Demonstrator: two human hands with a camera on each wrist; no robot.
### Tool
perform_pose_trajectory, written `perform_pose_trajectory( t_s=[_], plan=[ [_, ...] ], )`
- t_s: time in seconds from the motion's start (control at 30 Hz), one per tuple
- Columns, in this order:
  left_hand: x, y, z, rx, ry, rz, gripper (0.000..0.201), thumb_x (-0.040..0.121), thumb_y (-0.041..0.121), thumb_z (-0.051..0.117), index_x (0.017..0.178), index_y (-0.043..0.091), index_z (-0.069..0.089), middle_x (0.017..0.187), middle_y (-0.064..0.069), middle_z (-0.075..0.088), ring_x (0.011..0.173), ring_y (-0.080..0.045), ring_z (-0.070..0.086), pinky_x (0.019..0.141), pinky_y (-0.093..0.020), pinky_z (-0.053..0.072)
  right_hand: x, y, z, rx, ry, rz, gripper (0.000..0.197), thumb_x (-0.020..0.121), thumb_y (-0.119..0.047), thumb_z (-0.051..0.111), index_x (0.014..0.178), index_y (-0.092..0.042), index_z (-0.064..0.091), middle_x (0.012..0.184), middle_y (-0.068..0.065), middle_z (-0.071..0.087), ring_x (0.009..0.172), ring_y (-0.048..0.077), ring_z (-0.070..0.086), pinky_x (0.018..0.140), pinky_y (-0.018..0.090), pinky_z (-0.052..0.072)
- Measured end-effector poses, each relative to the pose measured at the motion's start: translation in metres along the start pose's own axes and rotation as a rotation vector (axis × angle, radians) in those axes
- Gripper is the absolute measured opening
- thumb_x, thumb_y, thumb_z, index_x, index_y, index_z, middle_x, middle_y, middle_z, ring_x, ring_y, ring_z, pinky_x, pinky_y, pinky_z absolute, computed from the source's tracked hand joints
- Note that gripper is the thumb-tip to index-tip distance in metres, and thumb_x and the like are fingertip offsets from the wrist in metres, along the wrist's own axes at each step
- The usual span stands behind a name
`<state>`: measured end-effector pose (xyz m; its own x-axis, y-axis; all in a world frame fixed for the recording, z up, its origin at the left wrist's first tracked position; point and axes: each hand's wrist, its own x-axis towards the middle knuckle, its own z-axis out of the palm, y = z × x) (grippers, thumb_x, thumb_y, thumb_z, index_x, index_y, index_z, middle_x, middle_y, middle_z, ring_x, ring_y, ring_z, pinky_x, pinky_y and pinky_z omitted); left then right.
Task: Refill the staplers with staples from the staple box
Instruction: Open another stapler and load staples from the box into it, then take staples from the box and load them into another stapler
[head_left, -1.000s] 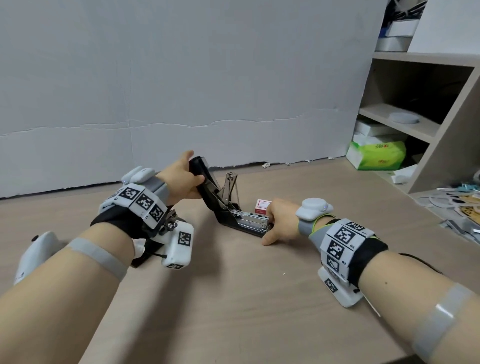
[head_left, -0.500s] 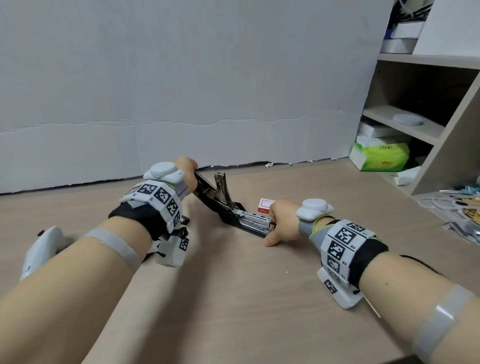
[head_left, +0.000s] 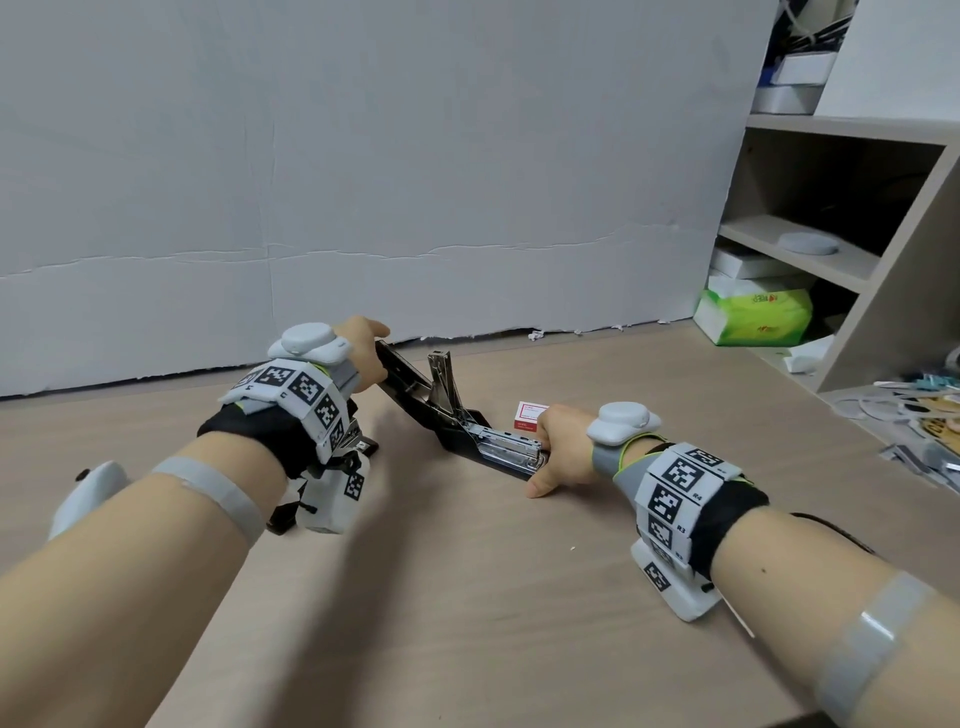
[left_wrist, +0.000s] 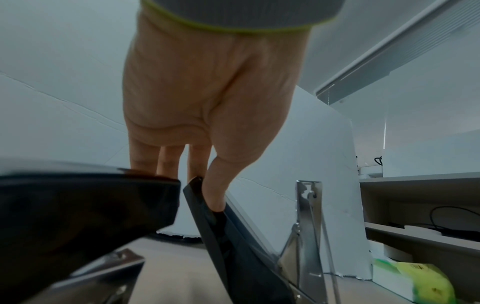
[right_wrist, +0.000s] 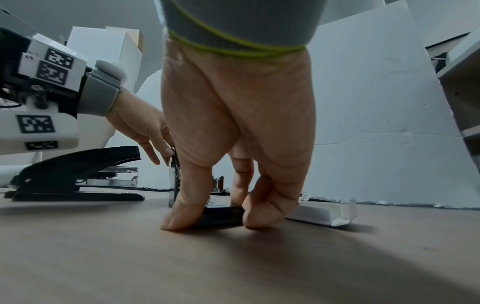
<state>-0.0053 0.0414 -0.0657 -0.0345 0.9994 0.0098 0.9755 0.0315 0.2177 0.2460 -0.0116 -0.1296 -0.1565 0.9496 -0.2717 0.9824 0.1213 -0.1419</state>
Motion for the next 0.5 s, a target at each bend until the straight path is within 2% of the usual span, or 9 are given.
perform_pose_trajectory(
  t_s=[0.07, 0.13, 0.23, 0.33, 0.43, 0.5],
  plan=[
    [0.003, -0.007, 0.002, -0.055, 0.010, -0.015, 0.064, 0.083, 0.018, 0.069, 0.142, 0.024, 0.046, 0.124, -0.006, 0.067, 0.100, -0.028, 0.064, 0.087, -0.032, 0.050, 0.000, 0.000, 0.000, 0.002, 0.001, 0.006, 0.054, 0.061, -0.053, 0.084, 0.072, -0.020, 0.043, 0.084, 0.003, 0.060, 0.076, 0.025, 0.057, 0.069, 0.031, 0.047],
    [0.004, -0.009, 0.001, -0.127, -0.021, -0.024, 0.069, 0.081, 0.020, 0.073, 0.143, 0.023, 0.045, 0.130, -0.006, 0.064, 0.107, -0.031, 0.064, 0.097, -0.039, 0.050, -0.001, 0.000, 0.000, 0.014, 0.001, 0.011, 0.054, 0.061, -0.053, 0.085, 0.071, -0.019, 0.044, 0.081, 0.002, 0.058, 0.073, 0.025, 0.055, 0.065, 0.029, 0.044],
    [0.005, -0.004, -0.003, -0.227, 0.006, -0.026, 0.060, 0.085, 0.021, 0.069, 0.141, 0.018, 0.048, 0.130, -0.010, 0.062, 0.111, -0.032, 0.061, 0.096, -0.035, 0.048, -0.002, 0.002, 0.001, 0.051, 0.000, 0.001, 0.052, 0.061, -0.052, 0.085, 0.078, -0.016, 0.051, 0.077, 0.001, 0.056, 0.069, 0.023, 0.052, 0.059, 0.028, 0.040],
    [0.001, 0.010, -0.010, -0.335, 0.181, -0.008, 0.047, 0.087, 0.015, 0.063, 0.133, 0.016, 0.056, 0.128, -0.009, 0.062, 0.113, -0.028, 0.060, 0.089, -0.029, 0.043, -0.008, 0.009, -0.002, 0.122, 0.007, -0.029, 0.051, 0.060, -0.048, 0.087, 0.089, -0.015, 0.062, 0.081, -0.002, 0.060, 0.070, 0.021, 0.057, 0.061, 0.028, 0.045],
    [-0.015, 0.036, -0.016, -0.535, 0.396, 0.120, 0.038, 0.084, 0.005, 0.054, 0.119, 0.015, 0.065, 0.118, -0.003, 0.069, 0.106, -0.023, 0.064, 0.092, -0.029, 0.047, -0.011, 0.025, -0.012, 0.319, 0.036, -0.029, 0.045, 0.062, -0.038, 0.087, 0.095, -0.018, 0.063, 0.090, 0.002, 0.066, 0.068, 0.026, 0.065, 0.058, 0.035, 0.056],
    [-0.036, 0.062, -0.014, -0.708, 0.425, 0.275, 0.036, 0.081, 0.002, 0.049, 0.107, 0.017, 0.069, 0.102, 0.001, 0.073, 0.094, -0.017, 0.068, 0.087, -0.031, 0.054, -0.009, 0.036, -0.020, 0.362, 0.142, -0.009, 0.033, 0.070, -0.031, 0.082, 0.095, -0.018, 0.064, 0.092, 0.007, 0.069, 0.070, 0.029, 0.067, 0.059, 0.035, 0.053]
  ],
)
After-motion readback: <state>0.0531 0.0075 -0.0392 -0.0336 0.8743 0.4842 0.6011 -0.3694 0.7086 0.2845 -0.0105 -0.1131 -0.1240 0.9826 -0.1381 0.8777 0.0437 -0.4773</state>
